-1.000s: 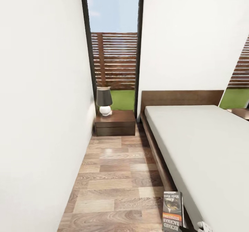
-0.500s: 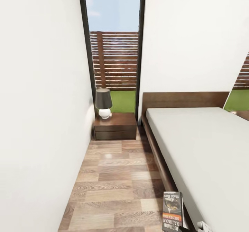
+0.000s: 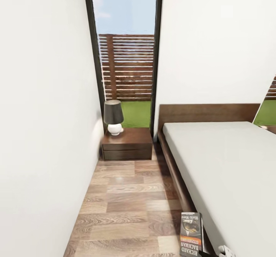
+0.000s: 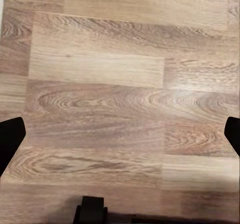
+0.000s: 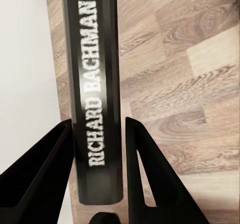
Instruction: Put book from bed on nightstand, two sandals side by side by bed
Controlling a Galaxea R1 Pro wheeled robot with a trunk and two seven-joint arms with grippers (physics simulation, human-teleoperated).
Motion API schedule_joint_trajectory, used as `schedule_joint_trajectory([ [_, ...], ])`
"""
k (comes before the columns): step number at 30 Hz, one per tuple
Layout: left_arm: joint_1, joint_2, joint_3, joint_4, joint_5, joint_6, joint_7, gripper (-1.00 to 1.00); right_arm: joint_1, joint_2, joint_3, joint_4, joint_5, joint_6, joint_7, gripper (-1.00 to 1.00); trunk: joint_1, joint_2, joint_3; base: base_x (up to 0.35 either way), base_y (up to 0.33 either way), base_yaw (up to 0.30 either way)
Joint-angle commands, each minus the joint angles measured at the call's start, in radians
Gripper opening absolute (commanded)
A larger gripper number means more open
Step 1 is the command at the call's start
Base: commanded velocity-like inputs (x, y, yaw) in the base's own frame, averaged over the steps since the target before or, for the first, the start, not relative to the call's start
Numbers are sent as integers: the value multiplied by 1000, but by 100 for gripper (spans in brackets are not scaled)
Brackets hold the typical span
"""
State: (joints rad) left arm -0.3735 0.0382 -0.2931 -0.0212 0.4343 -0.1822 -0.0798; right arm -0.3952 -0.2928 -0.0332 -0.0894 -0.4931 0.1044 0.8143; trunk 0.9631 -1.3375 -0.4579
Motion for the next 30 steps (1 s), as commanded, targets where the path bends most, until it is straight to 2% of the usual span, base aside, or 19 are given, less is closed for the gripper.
schedule_joint_trajectory([
  [1,-1,0,-8,1,11,-3,-5,100,-1,0,-7,-1,-7,11,3,-100,1,-1,-1,329,0,0],
  [30,-1,0,-8,1,11,-3,-5,100,-1,0,-7,-1,-7,11,3,-100,1,-1,-1,330,0,0],
])
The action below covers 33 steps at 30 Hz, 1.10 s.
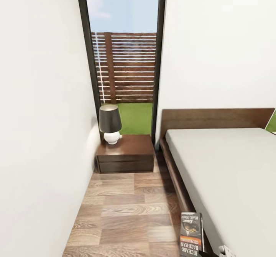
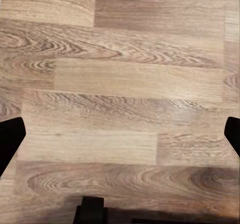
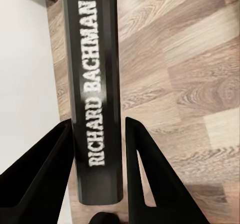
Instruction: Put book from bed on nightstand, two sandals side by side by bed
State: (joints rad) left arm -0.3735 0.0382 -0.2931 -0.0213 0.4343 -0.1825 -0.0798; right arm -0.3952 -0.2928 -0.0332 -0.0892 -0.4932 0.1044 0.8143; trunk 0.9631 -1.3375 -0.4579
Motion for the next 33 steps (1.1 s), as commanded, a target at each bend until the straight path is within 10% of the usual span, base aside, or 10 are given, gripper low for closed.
schedule_joint_trajectory([
  [1,-1,0,-8,1,11,-3,-5,100,-1,0,-7,-1,-7,11,3,-100,1,-1,-1,331,0,0],
  [33,-1,0,-8,1,11,-3,-5,100,-1,0,-7,0,-7,11,3,-100,1,-1,-1,331,0,0],
])
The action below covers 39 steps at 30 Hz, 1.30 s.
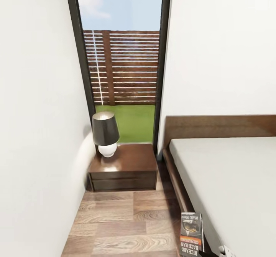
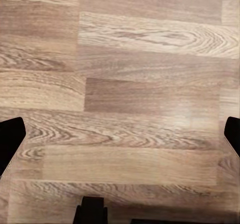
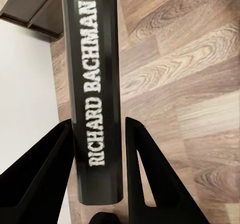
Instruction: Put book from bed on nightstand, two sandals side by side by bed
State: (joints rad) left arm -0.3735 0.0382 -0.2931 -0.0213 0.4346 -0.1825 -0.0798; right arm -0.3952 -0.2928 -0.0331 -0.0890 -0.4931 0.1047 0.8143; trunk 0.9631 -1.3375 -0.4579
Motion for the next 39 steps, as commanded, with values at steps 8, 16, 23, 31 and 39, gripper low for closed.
schedule_joint_trajectory([
  [8,-1,0,-8,1,11,-3,-5,100,-1,0,-7,-1,-7,10,3,-100,1,-1,-1,331,0,0],
  [16,-1,0,-8,1,11,-3,-5,100,-1,0,-7,-1,-7,10,3,-100,1,-1,-1,331,0,0],
  [23,-1,0,-8,1,11,-3,-5,100,-1,0,-7,-1,-7,10,3,-100,1,-1,-1,331,0,0],
  [31,-1,0,-8,1,11,-3,-5,100,-1,0,-7,-1,-6,10,3,-100,1,-1,-1,331,0,0],
  [39,-1,0,-8,1,11,-3,-5,100,-1,0,-7,-1,-7,10,3,-100,1,-1,-1,291,0,0],
])
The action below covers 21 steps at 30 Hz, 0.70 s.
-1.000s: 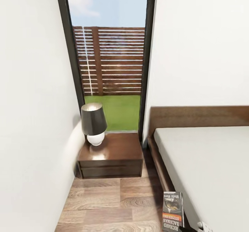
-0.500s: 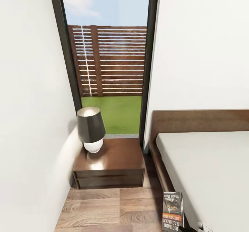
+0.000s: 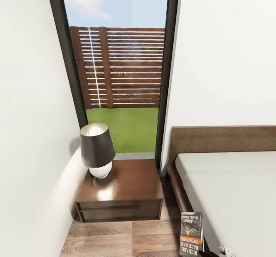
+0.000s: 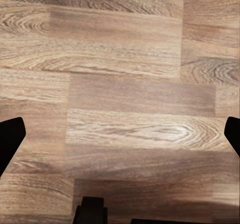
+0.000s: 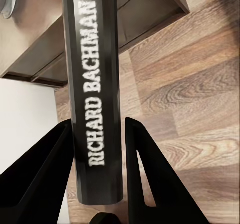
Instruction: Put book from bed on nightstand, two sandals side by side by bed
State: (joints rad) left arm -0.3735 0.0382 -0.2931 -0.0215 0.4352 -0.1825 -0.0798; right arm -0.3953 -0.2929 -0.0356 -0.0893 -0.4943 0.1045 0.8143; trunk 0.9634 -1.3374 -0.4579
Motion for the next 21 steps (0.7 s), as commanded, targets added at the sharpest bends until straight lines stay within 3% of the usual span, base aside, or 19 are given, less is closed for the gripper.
schedule_joint_trajectory([
  [1,-1,0,-8,1,11,-3,-5,100,0,0,-4,-1,-6,11,3,-100,0,-1,-1,90,0,0],
  [15,-1,0,-8,1,11,-3,-5,100,0,0,-4,-1,-6,11,3,-100,0,-1,-1,19,0,0],
  [21,-1,0,-8,1,11,-3,-5,100,0,0,-4,-1,-6,11,3,-100,0,-1,-1,244,0,0],
])
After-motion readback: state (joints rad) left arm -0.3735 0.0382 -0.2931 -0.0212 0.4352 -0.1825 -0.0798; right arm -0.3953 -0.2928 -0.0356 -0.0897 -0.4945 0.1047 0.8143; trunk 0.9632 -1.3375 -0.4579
